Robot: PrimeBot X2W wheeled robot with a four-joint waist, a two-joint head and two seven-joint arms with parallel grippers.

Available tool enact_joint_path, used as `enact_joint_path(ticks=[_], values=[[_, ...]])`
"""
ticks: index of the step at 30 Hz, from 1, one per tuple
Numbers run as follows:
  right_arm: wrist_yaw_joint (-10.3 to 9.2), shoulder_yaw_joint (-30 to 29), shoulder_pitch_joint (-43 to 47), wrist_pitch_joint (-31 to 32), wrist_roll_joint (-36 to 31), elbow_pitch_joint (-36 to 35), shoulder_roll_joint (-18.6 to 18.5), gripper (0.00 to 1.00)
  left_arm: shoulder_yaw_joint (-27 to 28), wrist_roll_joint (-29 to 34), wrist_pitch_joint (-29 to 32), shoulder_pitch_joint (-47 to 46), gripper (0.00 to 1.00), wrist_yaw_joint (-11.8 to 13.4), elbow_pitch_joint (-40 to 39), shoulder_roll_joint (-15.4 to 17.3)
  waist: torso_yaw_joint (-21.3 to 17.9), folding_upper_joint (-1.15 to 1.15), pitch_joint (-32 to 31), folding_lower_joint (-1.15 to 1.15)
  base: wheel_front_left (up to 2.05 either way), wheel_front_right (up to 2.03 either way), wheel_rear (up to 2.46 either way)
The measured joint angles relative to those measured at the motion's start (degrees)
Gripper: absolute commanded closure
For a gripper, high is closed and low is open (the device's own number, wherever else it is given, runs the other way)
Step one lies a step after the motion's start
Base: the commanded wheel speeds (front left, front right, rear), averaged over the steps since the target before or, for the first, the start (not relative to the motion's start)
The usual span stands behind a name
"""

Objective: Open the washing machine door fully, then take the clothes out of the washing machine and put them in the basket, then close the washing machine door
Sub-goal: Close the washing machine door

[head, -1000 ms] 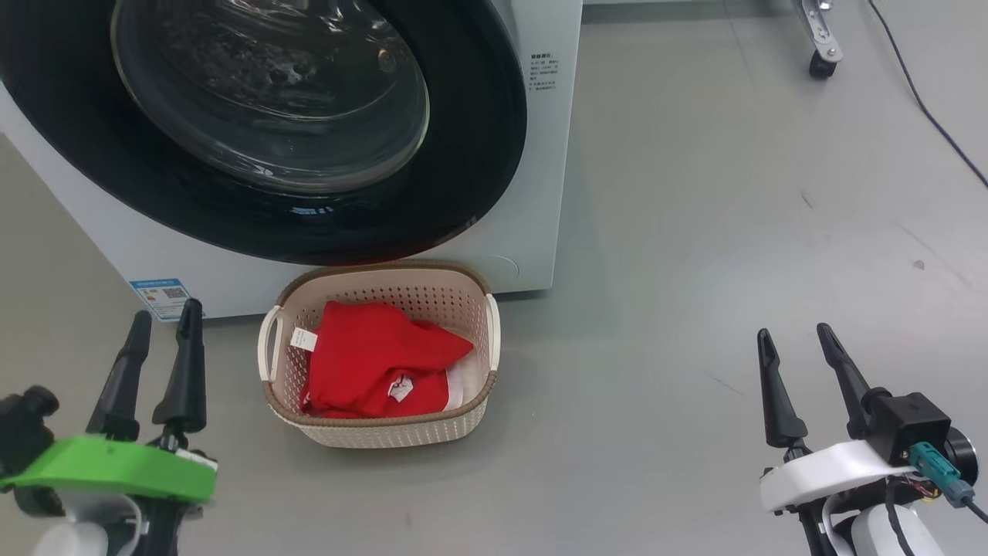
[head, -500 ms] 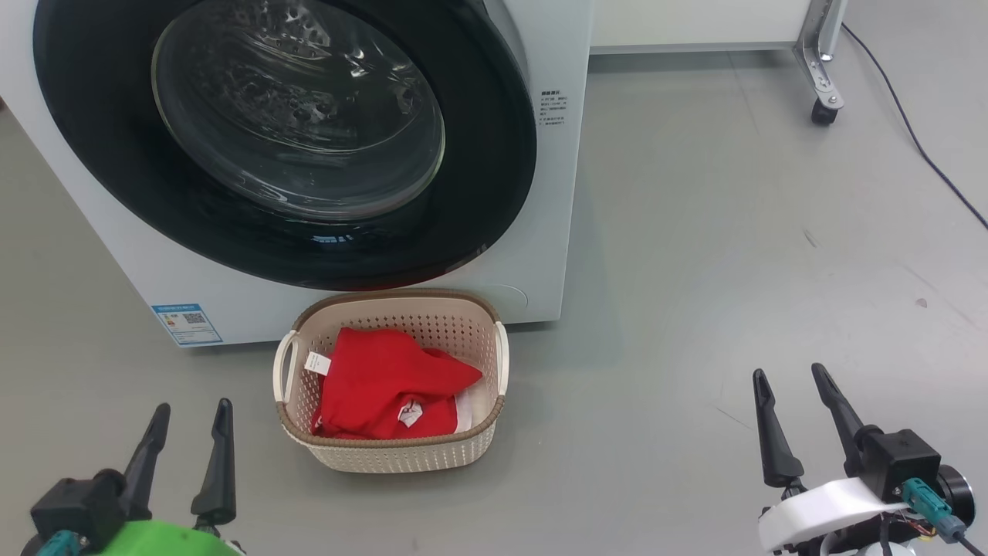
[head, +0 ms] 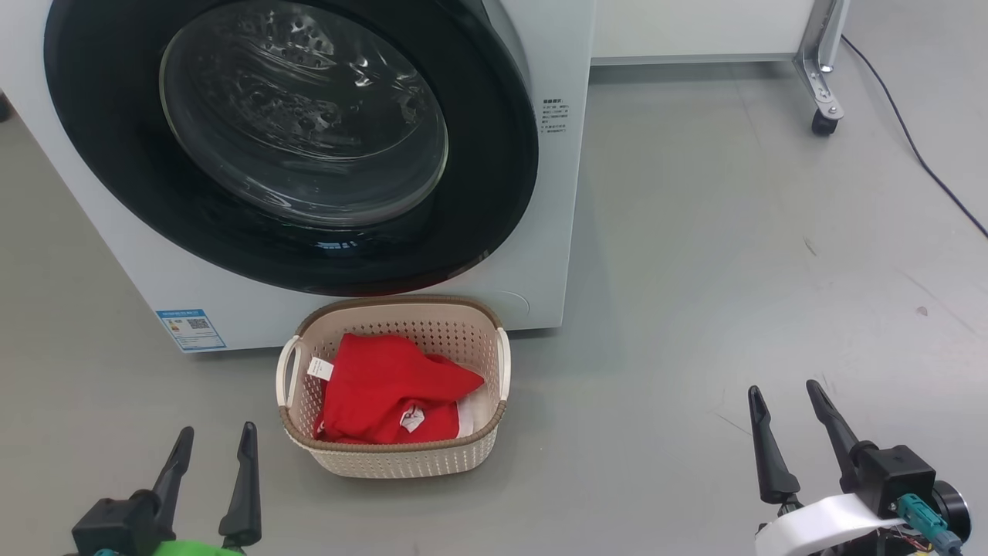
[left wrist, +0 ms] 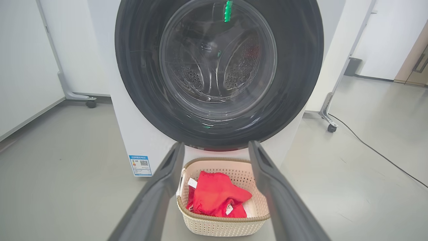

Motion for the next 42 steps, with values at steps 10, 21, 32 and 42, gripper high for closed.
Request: enact_joint_path(ticks=[10, 21, 32, 42], values=[[-0.14, 0.1, 0.2, 0.0, 0.0, -0.7, 0.0, 0.00, 0.0, 0.5, -0.4, 0.1, 0.00, 0.9, 0.0, -0.6, 0.2, 0.00, -0.2, 0.00, 0.00, 0.00, 0.00], [-0.48, 0.1, 1.0, 0.5, 0.0, -1.3, 0.0, 0.00, 0.0, 1.5, -0.6, 0.1, 0.00, 1.7, -0.1, -0.9, 0.2, 0.00, 0.0, 0.00, 0.00, 0.00, 0.00], [-0.79, 0.1, 1.0, 0.7, 0.1, -2.2, -0.2, 1.00, -0.3, 2.7, -0.8, 0.1, 0.00, 1.9, -1.0, -0.9, 0.3, 0.00, 0.5, 0.00, 0.00, 0.00, 0.00], [0.26, -0.1, -1.4, 1.5, 0.1, -3.9, -2.1, 1.00, -1.7, 4.1, -0.8, -0.1, 0.00, 2.0, -2.7, -1.0, 1.0, 0.00, 2.6, 0.00, 0.00, 0.00, 0.00]])
